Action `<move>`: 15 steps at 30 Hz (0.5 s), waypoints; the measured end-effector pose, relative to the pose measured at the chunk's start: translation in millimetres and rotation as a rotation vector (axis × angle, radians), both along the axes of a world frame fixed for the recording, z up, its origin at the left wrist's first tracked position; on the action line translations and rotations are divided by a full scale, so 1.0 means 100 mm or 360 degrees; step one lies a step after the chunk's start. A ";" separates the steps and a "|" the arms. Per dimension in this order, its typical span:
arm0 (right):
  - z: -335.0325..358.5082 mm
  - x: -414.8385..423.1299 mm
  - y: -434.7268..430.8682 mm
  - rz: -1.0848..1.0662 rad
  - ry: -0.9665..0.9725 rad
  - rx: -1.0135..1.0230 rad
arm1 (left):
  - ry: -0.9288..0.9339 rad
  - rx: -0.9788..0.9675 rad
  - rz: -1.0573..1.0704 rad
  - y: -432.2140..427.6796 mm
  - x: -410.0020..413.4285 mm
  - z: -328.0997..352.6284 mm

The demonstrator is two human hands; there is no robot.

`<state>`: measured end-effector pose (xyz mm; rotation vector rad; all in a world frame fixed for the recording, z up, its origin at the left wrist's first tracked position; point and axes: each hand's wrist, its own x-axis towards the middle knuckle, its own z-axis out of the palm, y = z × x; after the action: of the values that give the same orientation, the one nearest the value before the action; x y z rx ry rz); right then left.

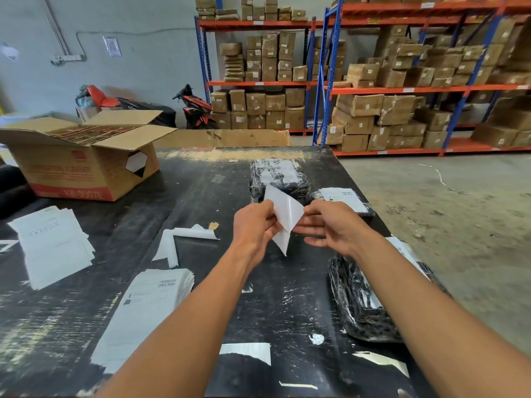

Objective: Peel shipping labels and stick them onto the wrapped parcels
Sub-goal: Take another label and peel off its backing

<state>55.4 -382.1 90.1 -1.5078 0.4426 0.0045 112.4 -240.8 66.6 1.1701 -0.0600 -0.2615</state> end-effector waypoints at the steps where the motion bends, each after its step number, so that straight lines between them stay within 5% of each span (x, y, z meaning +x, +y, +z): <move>1: 0.00 0.00 0.01 0.0006 -0.0002 0.0004 | 0.0001 0.0011 0.0006 -0.02 -0.01 0.00; 15: -0.02 -0.01 -0.15 -0.0193 -0.0043 -0.0058 | 0.0123 0.0003 0.0128 -0.05 -0.06 0.05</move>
<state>54.8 -396.8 87.7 -1.5129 0.5140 -0.1196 106.2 -245.9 71.6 1.1604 0.0553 -0.2354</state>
